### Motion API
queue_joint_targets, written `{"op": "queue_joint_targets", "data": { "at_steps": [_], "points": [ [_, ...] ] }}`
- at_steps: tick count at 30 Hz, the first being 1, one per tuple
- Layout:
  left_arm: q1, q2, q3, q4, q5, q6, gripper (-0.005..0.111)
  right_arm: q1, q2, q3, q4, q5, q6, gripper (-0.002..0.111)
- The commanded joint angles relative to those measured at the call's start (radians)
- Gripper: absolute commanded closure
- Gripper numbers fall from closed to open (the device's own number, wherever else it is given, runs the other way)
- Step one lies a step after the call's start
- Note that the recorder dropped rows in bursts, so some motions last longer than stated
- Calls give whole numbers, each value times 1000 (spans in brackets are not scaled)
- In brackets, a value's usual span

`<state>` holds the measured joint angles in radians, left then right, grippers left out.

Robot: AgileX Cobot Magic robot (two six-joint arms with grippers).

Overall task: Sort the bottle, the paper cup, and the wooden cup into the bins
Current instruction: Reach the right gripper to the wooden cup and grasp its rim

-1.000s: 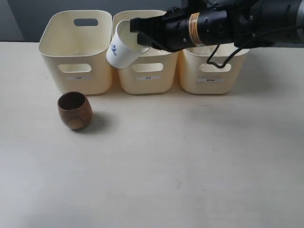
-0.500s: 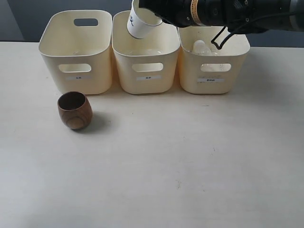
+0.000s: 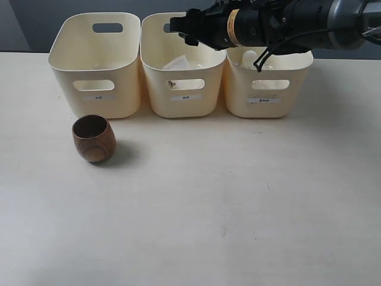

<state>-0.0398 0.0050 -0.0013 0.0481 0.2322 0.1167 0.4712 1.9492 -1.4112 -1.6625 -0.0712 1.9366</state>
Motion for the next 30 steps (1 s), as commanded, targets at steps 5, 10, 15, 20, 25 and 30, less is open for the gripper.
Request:
{"op": "queue_joint_targets", "data": {
  "at_steps": [5,10,15,20,25,30],
  "points": [
    [-3,-5,1,-5,-1,-2,107,0,0,-10,13,-83,-9,57],
    [-3,-5,1,-5,-1,-2,107,9,0,-10,37,-390,-9,68],
    [-3,-5,1,-5,-1,-2,107,42,0,-10,41,-519,0,67],
    [-3,-5,1,-5,-1,-2,107,123,0,-10,31,-483,0,67],
    [-3,-5,1,-5,-1,-2,107,214,12,-10,-45,-341,0,67],
    [-3,-5,1,-5,-1,-2,107,245,56,-10,-57,-325,6,67]
  ]
}}
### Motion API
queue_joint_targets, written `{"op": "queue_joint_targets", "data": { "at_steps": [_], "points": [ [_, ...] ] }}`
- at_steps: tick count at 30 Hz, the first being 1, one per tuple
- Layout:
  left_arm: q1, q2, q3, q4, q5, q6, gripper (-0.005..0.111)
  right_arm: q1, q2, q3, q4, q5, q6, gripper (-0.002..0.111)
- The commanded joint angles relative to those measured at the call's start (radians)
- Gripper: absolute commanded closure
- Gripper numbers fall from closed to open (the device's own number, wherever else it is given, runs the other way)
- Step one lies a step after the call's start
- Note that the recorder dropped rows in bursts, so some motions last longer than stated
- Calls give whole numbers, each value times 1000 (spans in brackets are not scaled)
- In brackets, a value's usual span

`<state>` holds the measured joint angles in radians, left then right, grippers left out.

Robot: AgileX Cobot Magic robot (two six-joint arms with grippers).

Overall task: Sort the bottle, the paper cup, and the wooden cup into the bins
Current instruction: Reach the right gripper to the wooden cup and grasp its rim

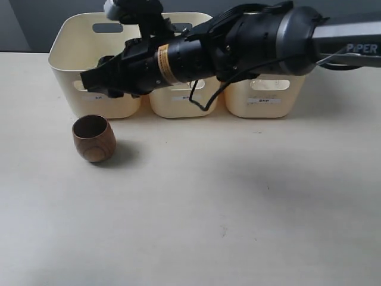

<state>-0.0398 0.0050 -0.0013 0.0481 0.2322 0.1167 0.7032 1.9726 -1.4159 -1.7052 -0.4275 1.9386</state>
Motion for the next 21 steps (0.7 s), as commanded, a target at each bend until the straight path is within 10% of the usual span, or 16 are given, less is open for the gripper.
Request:
{"op": "queue_joint_targets", "data": {
  "at_steps": [1,7,21],
  "points": [
    [-3,-5,1,-5,-1,-2,107,13,43,-5,-15,31,8,67],
    [-3,-5,1,-5,-1,-2,107,13,96,-5,-17,12,100,41],
    [-3,-5,1,-5,-1,-2,107,17,122,-5,-10,35,105,54]
  ]
}}
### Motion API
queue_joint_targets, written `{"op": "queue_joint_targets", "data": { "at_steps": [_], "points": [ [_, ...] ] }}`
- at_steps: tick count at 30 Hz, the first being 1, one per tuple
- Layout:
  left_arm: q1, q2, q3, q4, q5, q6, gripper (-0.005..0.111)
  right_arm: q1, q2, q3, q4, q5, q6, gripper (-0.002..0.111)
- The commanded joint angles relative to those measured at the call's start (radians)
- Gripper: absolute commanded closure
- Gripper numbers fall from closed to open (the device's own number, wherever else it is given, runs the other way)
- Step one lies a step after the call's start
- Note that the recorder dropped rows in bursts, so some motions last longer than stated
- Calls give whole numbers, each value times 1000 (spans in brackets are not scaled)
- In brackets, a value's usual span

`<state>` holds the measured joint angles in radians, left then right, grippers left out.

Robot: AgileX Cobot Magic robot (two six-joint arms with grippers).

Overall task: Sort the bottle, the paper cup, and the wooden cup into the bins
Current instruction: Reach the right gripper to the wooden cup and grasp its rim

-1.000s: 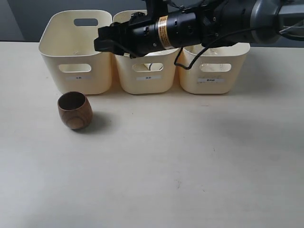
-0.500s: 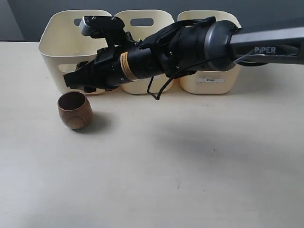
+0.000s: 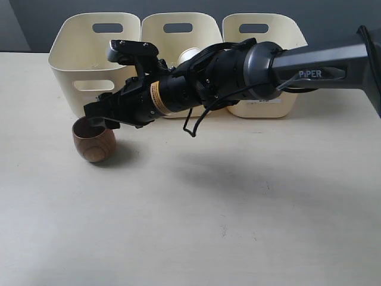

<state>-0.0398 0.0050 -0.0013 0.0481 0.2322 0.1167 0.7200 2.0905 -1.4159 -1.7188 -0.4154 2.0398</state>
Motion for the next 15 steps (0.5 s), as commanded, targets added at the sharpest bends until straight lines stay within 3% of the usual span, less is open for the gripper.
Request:
{"op": "queue_joint_targets", "data": {
  "at_steps": [1,15],
  "points": [
    [-3,-5,1,-5,-1,-2,107,0,8,-5,4,23,16,54],
    [-3,-5,1,-5,-1,-2,107,0,89,-67,71,62,66,54]
  ]
}}
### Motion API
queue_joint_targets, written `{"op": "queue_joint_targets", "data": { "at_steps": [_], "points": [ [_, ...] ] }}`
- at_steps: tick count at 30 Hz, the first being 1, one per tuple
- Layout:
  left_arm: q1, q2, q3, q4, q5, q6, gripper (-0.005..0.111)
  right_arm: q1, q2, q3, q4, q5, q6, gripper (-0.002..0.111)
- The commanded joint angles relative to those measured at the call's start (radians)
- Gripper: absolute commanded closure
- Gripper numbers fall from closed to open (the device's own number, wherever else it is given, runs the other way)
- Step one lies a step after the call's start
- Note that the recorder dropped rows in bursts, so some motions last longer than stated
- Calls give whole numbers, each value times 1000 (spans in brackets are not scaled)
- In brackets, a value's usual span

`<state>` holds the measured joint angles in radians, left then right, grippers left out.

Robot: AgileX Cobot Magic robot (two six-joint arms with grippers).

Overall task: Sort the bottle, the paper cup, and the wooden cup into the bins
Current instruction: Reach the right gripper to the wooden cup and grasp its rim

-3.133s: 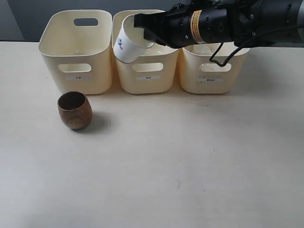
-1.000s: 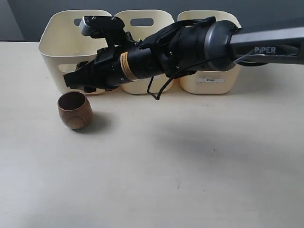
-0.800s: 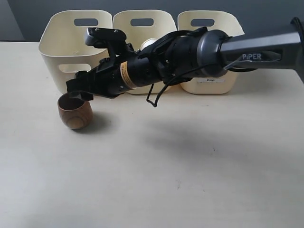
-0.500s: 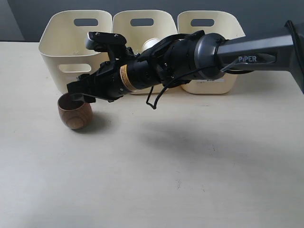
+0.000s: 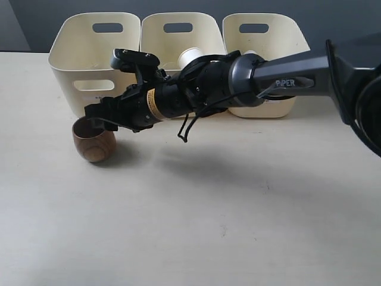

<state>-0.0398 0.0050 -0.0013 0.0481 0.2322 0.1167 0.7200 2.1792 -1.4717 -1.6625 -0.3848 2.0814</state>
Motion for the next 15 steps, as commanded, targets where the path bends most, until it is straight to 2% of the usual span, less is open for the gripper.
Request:
{"op": "queue_joint_targets", "data": {
  "at_steps": [1,15],
  "points": [
    [-3,-5,1,-5,-1,-2,107,0,0,-11,15,39,25,54],
    [-3,-5,1,-5,-1,-2,107,0,0,-11,52,67,25,54]
  ]
}}
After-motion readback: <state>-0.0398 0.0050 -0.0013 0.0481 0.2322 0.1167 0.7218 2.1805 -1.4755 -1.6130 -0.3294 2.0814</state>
